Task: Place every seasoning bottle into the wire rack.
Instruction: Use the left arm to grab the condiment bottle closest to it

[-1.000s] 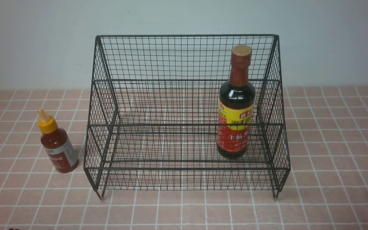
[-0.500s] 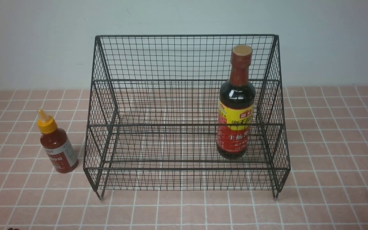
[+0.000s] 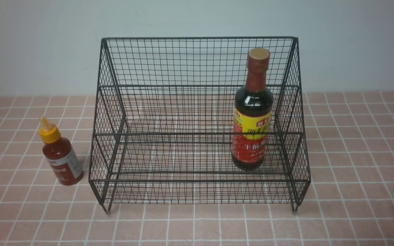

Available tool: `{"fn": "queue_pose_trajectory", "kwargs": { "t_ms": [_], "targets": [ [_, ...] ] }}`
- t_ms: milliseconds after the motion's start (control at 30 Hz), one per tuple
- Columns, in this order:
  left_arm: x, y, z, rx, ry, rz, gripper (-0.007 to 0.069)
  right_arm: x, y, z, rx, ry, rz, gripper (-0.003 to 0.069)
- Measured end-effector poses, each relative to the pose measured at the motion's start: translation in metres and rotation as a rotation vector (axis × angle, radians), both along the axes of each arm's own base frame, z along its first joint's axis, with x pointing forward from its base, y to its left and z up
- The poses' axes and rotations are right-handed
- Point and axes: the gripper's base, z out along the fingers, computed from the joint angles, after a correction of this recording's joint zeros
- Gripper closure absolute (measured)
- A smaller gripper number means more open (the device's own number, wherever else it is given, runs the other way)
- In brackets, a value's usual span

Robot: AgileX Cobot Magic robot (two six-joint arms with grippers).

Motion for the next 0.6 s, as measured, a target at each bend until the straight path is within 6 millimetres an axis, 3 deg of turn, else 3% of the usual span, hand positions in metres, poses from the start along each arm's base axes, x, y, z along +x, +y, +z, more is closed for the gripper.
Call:
{"fn": "queue_pose_trajectory", "kwargs": {
  "t_ms": [167, 267, 367, 600],
  "targets": [
    [-0.005, 0.006, 0.015, -0.037, -0.172, 0.057, 0.0631, 0.0, 0.0, 0.0, 0.0, 0.0, 0.0, 0.0669],
    [0.001, 0.007, 0.014, -0.044, -0.137, 0.067, 0.0631, 0.0, 0.0, 0.0, 0.0, 0.0, 0.0, 0.0669],
    [0.018, 0.005, 0.01, -0.026, 0.001, 0.07, 0.0631, 0.0, 0.0, 0.0, 0.0, 0.0, 0.0, 0.0669],
    [0.065, -0.004, 0.029, 0.115, 0.189, 0.044, 0.0631, 0.0, 0.0, 0.0, 0.0, 0.0, 0.0, 0.0669]
  ]
}}
